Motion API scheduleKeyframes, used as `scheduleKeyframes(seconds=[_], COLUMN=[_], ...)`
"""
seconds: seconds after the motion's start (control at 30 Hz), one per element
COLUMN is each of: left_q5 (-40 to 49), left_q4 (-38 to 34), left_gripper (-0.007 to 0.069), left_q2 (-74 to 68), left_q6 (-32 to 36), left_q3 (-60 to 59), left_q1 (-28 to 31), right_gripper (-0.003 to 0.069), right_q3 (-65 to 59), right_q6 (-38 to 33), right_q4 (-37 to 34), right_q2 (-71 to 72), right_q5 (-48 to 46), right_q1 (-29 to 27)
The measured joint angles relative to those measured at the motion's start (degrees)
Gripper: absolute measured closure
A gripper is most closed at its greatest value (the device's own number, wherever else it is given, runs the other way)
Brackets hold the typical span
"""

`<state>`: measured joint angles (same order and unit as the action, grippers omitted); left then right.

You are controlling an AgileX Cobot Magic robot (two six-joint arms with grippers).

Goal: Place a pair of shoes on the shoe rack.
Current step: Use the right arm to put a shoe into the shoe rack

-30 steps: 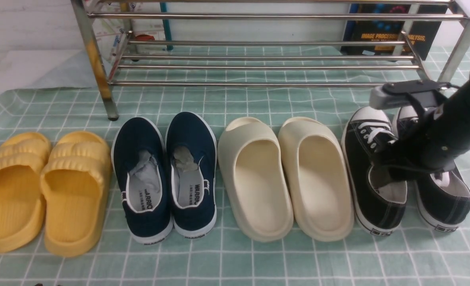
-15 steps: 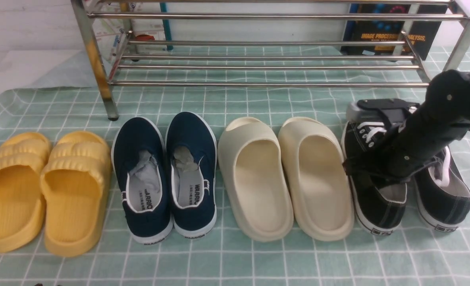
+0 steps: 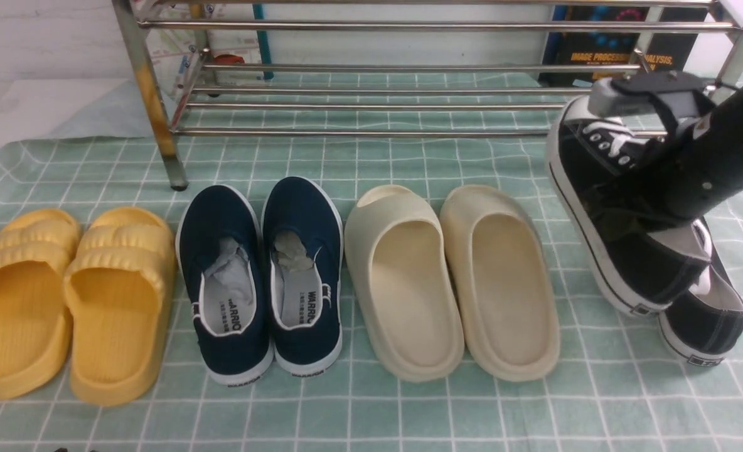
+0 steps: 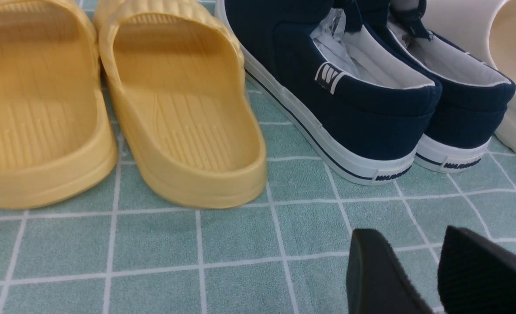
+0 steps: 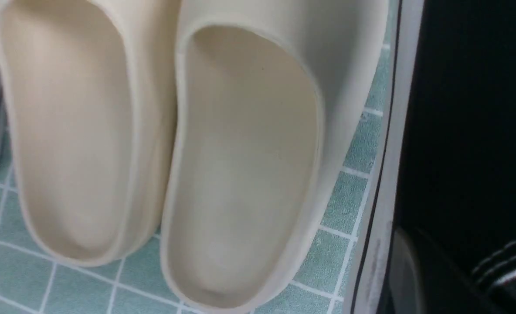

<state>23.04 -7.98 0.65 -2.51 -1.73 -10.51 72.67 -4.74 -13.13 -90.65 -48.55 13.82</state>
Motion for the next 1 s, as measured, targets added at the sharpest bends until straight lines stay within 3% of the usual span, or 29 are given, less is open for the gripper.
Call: scheduleKeyframes(seconds=[0.2, 0.57, 1.0], left_q5=[0.0, 0.0, 0.0], left_q4=[0.0, 0.0, 0.0], left_gripper=[0.0386, 0.0386, 0.0386], left_q2=[0.0, 0.0, 0.0], left_q6=[0.0, 0.0, 0.0], left_q3=[0.0, 0.0, 0.0], left_q1=[0.0, 0.0, 0.0], right_gripper=[0.0641, 0.064, 0.0637], right_q3=[5.15, 25.33, 48.42], right_q6=[0.0, 0.0, 0.68], right_q4=[1.17, 3.85, 7.99], right_q2=[-1.5, -21.28, -37.92], right_q5=[0.27, 2.02, -2.79], right_q1=[0.0, 0.0, 0.0])
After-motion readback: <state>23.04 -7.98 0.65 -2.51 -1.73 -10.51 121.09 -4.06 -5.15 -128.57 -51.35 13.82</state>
